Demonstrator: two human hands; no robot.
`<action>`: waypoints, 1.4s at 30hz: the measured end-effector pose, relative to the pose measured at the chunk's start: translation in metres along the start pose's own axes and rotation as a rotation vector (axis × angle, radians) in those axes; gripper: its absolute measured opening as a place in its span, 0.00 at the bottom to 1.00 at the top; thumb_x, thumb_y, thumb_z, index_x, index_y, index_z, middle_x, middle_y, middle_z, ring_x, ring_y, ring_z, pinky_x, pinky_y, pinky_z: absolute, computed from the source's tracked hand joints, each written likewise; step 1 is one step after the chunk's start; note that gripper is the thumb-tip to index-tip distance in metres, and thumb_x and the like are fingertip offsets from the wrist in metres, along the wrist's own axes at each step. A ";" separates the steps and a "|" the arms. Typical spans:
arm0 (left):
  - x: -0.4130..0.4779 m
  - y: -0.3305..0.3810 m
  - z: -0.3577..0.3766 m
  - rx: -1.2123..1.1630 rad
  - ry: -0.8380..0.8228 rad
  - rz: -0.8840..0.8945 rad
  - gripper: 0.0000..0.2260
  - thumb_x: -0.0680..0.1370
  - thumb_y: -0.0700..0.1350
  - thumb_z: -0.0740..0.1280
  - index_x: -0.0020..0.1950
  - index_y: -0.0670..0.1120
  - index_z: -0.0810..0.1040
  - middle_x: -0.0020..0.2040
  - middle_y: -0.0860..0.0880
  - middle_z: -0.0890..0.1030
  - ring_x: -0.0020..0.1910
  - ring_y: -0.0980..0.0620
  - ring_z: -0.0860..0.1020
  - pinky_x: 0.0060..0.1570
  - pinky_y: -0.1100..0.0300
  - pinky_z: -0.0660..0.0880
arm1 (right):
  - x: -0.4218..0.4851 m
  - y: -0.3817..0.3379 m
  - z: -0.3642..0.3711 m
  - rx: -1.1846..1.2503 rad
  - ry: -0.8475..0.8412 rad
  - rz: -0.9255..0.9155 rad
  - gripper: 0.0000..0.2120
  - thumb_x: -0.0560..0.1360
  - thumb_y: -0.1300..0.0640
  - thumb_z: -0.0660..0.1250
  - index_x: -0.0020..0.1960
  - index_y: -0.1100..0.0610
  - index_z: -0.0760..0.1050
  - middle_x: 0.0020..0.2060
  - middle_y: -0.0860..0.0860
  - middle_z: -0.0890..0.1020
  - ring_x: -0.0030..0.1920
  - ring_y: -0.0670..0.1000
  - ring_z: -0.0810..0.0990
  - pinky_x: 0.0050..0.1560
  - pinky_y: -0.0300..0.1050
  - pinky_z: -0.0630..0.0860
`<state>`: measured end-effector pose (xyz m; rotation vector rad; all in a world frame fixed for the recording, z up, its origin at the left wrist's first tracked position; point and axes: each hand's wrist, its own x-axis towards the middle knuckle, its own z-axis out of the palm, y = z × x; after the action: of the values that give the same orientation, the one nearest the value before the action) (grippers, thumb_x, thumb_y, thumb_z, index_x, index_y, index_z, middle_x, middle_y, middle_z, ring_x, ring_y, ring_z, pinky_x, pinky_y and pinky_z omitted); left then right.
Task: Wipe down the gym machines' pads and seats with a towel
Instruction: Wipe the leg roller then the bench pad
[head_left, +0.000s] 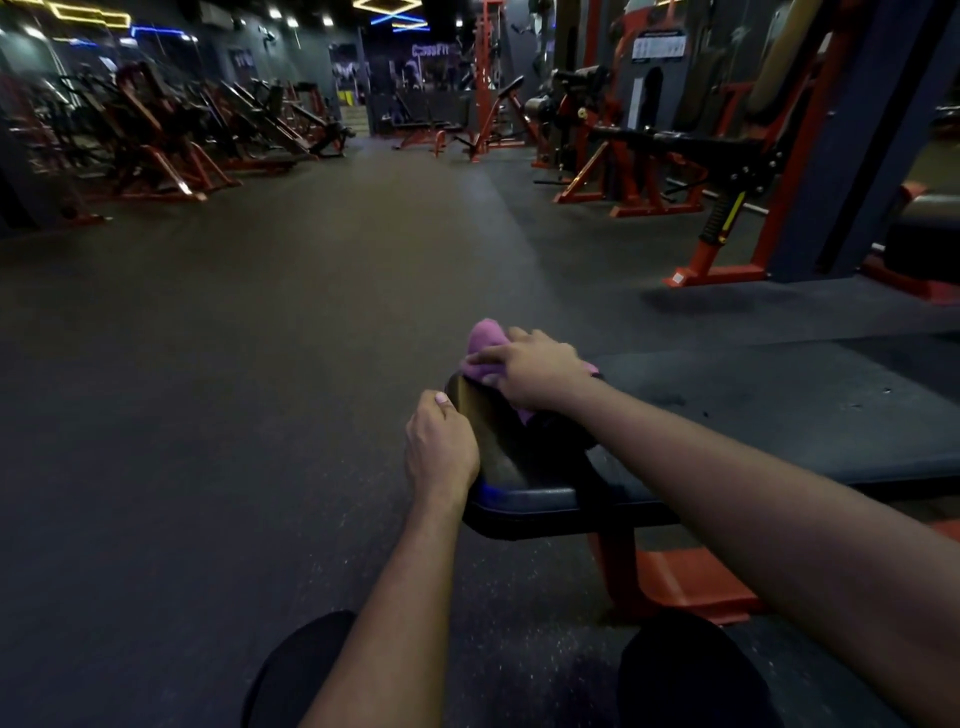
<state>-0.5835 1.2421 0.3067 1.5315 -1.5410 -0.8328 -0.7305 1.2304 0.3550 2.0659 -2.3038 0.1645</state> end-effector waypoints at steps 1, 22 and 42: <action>0.000 0.000 0.000 0.006 0.001 0.002 0.17 0.86 0.49 0.50 0.63 0.45 0.75 0.61 0.41 0.77 0.54 0.43 0.73 0.50 0.53 0.65 | -0.005 0.014 -0.001 0.026 -0.021 0.035 0.19 0.82 0.38 0.59 0.72 0.31 0.68 0.69 0.51 0.71 0.68 0.58 0.70 0.60 0.54 0.71; 0.026 0.129 -0.038 -0.105 -0.536 0.673 0.24 0.84 0.61 0.54 0.79 0.58 0.58 0.76 0.49 0.68 0.68 0.54 0.68 0.69 0.55 0.63 | -0.076 0.015 -0.069 1.678 0.248 -0.030 0.19 0.85 0.47 0.55 0.68 0.59 0.70 0.60 0.54 0.78 0.62 0.51 0.78 0.66 0.44 0.75; 0.048 0.129 -0.077 0.290 -0.591 0.630 0.21 0.68 0.60 0.79 0.52 0.51 0.75 0.50 0.51 0.80 0.44 0.55 0.79 0.35 0.66 0.72 | -0.073 0.025 -0.046 1.439 0.385 0.153 0.08 0.83 0.57 0.65 0.60 0.57 0.72 0.53 0.53 0.79 0.53 0.52 0.79 0.52 0.46 0.78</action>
<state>-0.5748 1.2076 0.4600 0.8939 -2.4884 -0.7325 -0.7489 1.3104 0.3915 1.7252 -2.1607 2.5154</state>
